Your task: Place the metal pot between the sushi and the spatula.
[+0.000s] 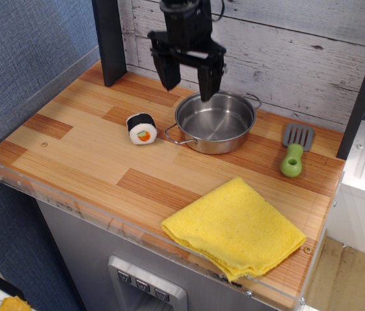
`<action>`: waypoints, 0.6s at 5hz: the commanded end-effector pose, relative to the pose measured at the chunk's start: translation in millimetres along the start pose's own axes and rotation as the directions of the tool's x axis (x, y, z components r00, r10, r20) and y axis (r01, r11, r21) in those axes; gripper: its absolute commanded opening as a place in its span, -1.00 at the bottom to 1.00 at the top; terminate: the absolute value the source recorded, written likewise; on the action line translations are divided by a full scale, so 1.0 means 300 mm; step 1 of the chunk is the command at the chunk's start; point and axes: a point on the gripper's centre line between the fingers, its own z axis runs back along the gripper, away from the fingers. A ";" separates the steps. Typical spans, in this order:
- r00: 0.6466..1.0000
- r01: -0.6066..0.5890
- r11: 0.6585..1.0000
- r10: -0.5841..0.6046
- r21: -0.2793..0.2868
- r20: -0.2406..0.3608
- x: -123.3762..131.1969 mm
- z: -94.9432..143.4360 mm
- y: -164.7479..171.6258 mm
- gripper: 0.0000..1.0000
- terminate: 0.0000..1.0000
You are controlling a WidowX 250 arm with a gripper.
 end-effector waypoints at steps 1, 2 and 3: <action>0.994 -0.032 0.996 0.022 0.088 0.105 -0.039 0.192 -0.031 1.00 -1.00; 0.992 -0.036 0.994 0.024 0.103 0.120 -0.062 0.227 -0.063 1.00 -1.00; 0.994 0.030 0.996 -0.038 0.085 0.105 -0.081 0.258 -0.079 1.00 -1.00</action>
